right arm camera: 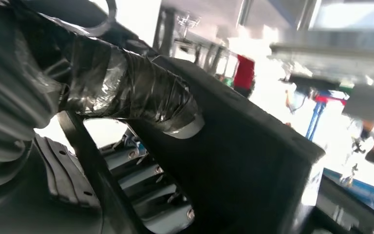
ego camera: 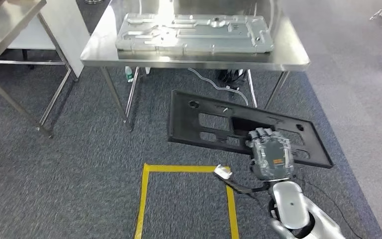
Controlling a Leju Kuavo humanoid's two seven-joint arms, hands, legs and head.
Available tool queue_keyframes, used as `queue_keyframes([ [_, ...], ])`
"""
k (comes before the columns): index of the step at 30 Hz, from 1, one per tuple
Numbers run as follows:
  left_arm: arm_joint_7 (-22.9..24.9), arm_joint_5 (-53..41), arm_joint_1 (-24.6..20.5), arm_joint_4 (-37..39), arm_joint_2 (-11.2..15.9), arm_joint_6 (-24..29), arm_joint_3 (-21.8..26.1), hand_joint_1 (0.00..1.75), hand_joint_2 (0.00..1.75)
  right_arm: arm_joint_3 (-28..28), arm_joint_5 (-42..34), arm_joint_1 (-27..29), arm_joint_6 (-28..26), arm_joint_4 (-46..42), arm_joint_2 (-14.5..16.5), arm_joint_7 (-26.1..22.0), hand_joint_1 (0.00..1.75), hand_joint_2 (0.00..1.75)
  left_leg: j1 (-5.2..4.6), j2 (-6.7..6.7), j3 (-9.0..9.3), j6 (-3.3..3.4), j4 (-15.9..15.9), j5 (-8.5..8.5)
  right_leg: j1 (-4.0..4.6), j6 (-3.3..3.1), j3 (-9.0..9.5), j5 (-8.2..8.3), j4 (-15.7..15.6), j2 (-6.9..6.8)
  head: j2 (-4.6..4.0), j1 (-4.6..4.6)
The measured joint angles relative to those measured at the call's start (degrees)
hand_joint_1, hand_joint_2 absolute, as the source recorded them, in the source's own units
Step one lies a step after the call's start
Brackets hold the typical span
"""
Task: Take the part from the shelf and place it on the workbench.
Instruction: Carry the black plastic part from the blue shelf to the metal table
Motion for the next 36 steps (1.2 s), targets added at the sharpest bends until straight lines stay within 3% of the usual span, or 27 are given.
queue_keyframes([
  [2, -0.6, 0.0, -0.1, 0.0, 0.0, -0.1, 0.0, 0.00, 0.00, -2.2, -0.3, 2.6, -0.1, -2.8, -2.4, -0.8, 1.75, 1.75, -0.01, 0.25, -0.04, -0.57, 0.6, 0.58, 0.00, -1.04, 1.00, -0.46, -0.8, 0.26, 0.00, 0.12],
  [3, -0.8, 0.1, -0.2, 0.0, 0.0, -0.1, 0.0, 0.00, 0.00, -3.4, -0.4, 3.6, -0.1, -4.0, -3.4, -1.2, 1.75, 1.75, -0.01, 0.47, -0.94, -0.71, 2.9, 1.37, -0.02, -1.51, 1.84, -0.85, -1.4, 0.40, 0.00, 0.08],
  [5, -1.1, 0.2, -0.4, 0.0, 0.1, -0.3, 0.0, 0.00, 0.00, -5.2, -0.5, 4.8, 0.0, -5.5, -4.7, -1.9, 1.75, 1.75, 0.05, 0.87, -5.19, -0.89, 9.9, 1.85, 0.00, -2.23, 3.77, -1.69, -2.4, 0.64, 0.00, 0.01],
  [6, -1.1, 0.2, -0.4, 0.0, 0.1, -0.3, 0.0, 0.00, 0.00, -5.8, -0.5, 5.2, 0.1, -6.0, -5.2, -2.1, 1.75, 1.75, 0.01, 1.01, -8.00, -0.97, 13.6, 0.77, 0.07, -2.47, 4.79, -2.28, -2.7, 0.74, -0.01, -0.01],
  [7, -1.2, 0.2, -0.5, 0.0, 0.1, -0.3, 0.0, 0.00, 0.00, -6.3, -0.5, 5.5, 0.2, -6.4, -5.5, -2.3, 1.75, 1.75, -0.01, 1.09, -10.49, -1.04, 16.0, -1.42, 0.14, -2.57, 5.78, -2.93, -3.0, 0.88, 0.00, -0.01],
  [9, -1.2, 0.3, -0.4, 0.0, 0.1, -0.4, 0.0, 0.00, 0.00, -6.8, -0.5, 5.8, 0.5, -6.9, -6.0, -2.6, 1.75, 1.75, -0.08, 1.18, -13.85, -0.98, 16.7, -5.73, 0.37, -2.65, 8.11, -4.53, -3.1, 1.25, 0.00, -0.01],
  [10, -1.2, 0.4, -0.3, 0.0, 0.1, -0.5, 0.0, 0.00, 0.00, -7.0, -0.5, 5.9, 0.6, -7.1, -6.1, -2.7, 1.75, 1.75, -0.14, 1.20, -14.59, -0.75, 15.1, -6.00, 0.52, -2.66, 9.37, -5.41, -3.2, 1.40, 0.00, -0.03],
  [11, -1.1, 0.4, -0.3, 0.0, 0.1, -0.5, 0.1, 0.00, 0.00, -7.2, -0.5, 5.9, 0.7, -7.2, -6.3, -2.9, 1.75, 1.75, -0.24, 1.20, -14.89, -0.39, 12.6, -4.52, 0.67, -2.64, 10.54, -6.26, -3.2, 1.49, 0.00, -0.04],
  [13, -1.0, 0.6, 0.0, 0.0, 0.2, -0.7, 0.2, 0.00, 0.00, -7.4, -0.4, 5.8, 0.7, -7.4, -6.7, -3.3, 1.75, 1.75, -0.75, 1.03, -14.90, 0.68, 6.7, 3.80, 0.90, -2.41, 12.39, -8.06, -3.2, 1.71, -0.02, -0.02],
  [14, -0.9, 0.7, 0.0, 0.0, 0.3, -0.7, 0.3, 0.00, 0.00, -7.5, -0.4, 5.7, 0.7, -7.5, -7.0, -3.5, 1.75, 1.75, -1.08, 0.87, -14.58, 1.06, 4.9, 7.21, 0.90, -2.13, 13.01, -8.90, -3.3, 1.83, -0.02, -0.03],
  [15, -0.9, 0.7, 0.0, 0.0, 0.3, -0.7, 0.4, 0.00, 0.00, -7.6, -0.4, 5.7, 0.7, -7.6, -7.2, -3.7, 1.75, 1.75, -1.35, 0.69, -14.24, 1.35, 3.6, 9.60, 0.84, -1.78, 13.69, -9.45, -3.0, 1.98, -0.02, -0.04],
  [17, -0.8, 0.8, -0.2, 0.0, 0.4, -0.7, 0.5, 0.00, 0.00, -8.0, -0.5, 5.6, 0.7, -8.0, -8.1, -4.0, 1.75, 1.75, -1.55, 0.54, -12.83, 1.68, 2.9, 9.54, 0.54, -1.10, 14.45, -9.65, -2.0, 2.05, -0.01, -0.12],
  [18, -0.8, 0.8, -0.3, 0.0, 0.4, -0.7, 0.7, 0.00, 0.00, -8.3, -0.6, 5.5, 0.7, -8.2, -8.5, -4.1, 1.75, 1.75, -1.50, 0.54, -12.08, 1.93, 2.5, 9.36, 0.40, -0.80, 14.09, -9.29, -0.4, 1.93, -0.01, -0.09],
  [20, -0.9, 0.9, -0.5, 0.0, 0.5, -0.7, 1.1, 0.00, 0.00, -8.7, -0.9, 5.2, 0.7, -8.5, -9.3, -4.4, 1.75, 1.75, -1.38, 0.59, -10.56, 2.39, 2.1, 8.78, 0.15, -0.31, 10.76, -9.44, 5.0, 1.60, 0.00, -0.05],
  [21, -0.9, 0.9, -0.5, 0.0, 0.5, -0.7, 1.2, 0.00, 0.00, -8.8, -1.0, 5.1, 0.7, -8.6, -9.7, -4.6, 1.75, 1.75, -1.39, 0.58, -10.09, 2.51, 2.1, 8.26, 0.06, -0.03, 8.25, -10.37, 8.3, 1.45, 0.00, 0.00],
  [23, -0.9, 0.9, -0.6, 0.0, 0.5, -0.7, 1.4, 0.00, 0.00, -8.9, -1.2, 4.9, 0.8, -8.7, -10.2, -5.0, 1.75, 1.75, -1.37, 0.53, -8.87, 2.50, 2.1, 6.98, -0.15, 0.39, 3.34, -14.13, 12.7, 1.32, -0.01, 0.01],
  [24, -0.9, 0.9, -0.5, 0.0, 0.5, -0.7, 1.5, 0.00, 0.00, -8.9, -1.3, 4.8, 0.9, -8.7, -10.4, -5.2, 1.75, 1.75, -1.34, 0.48, -7.97, 2.43, 2.1, 6.19, -0.22, 0.51, 1.64, -15.63, 13.0, 1.24, 0.00, 0.00],
  [25, -0.9, 0.9, -0.5, 0.0, 0.5, -0.7, 1.5, 0.00, 0.00, -8.9, -1.3, 4.6, 1.0, -8.7, -10.5, -5.4, 1.75, 1.75, -1.29, 0.42, -6.87, 2.33, 2.1, 5.34, -0.24, 0.52, 0.59, -15.92, 11.9, 1.17, -0.01, 0.01],
  [26, -0.9, 0.9, -0.5, 0.0, 0.4, -0.7, 1.5, 0.00, 0.00, -8.9, -1.3, 4.4, 1.1, -8.7, -10.6, -5.5, 1.75, 1.75, -1.22, 0.36, -5.68, 2.16, 2.1, 4.42, -0.24, 0.46, 0.12, -14.22, 9.5, 1.11, -0.01, 0.02],
  [29, -0.9, 0.9, -0.4, 0.0, 0.4, -0.7, 1.5, 0.00, 0.00, -8.9, -1.4, 3.9, 1.6, -8.6, -10.8, -5.9, 1.75, 1.75, -1.18, 0.08, -3.07, 1.37, 2.1, 1.80, 0.12, -0.06, -0.12, -3.05, 1.9, 1.07, -0.01, 0.08],
  [30, -0.9, 0.9, -0.4, 0.0, 0.4, -0.7, 1.5, 0.00, 0.00, -8.9, -1.4, 3.7, 1.8, -8.7, -10.9, -6.0, 1.75, 1.75, -1.21, -0.01, -2.52, 1.04, 2.1, 1.30, 0.28, -0.42, -0.04, -1.06, 1.0, 1.10, -0.01, 0.15],
  [33, -0.9, 0.9, -0.7, 0.0, 0.4, -0.6, 1.5, 0.00, 0.00, -8.9, -1.4, 3.2, 1.8, -9.0, -11.1, -6.0, 1.75, 1.75, -1.23, 0.24, -2.47, 0.05, 3.6, 2.07, 0.33, -1.82, 1.74, -1.39, -0.3, 1.19, -0.01, 0.28],
  [35, -0.9, 0.9, -0.9, 0.0, 0.4, -0.6, 1.5, 0.00, 0.00, -9.0, -1.4, 2.9, 1.8, -9.1, -11.1, -5.9, 1.75, 1.75, -1.13, 0.76, -5.48, -0.41, 8.7, 2.94, 0.25, -2.57, 3.74, -2.02, -1.5, 1.16, 0.00, 0.21],
  [36, -0.9, 0.9, -0.9, 0.0, 0.4, -0.6, 1.5, 0.00, 0.00, -9.0, -1.4, 2.8, 1.8, -9.1, -11.1, -5.9, 1.75, 1.75, -1.04, 0.97, -7.76, -0.61, 12.1, 2.44, 0.29, -2.80, 4.71, -2.54, -1.9, 1.08, 0.00, 0.19],
])
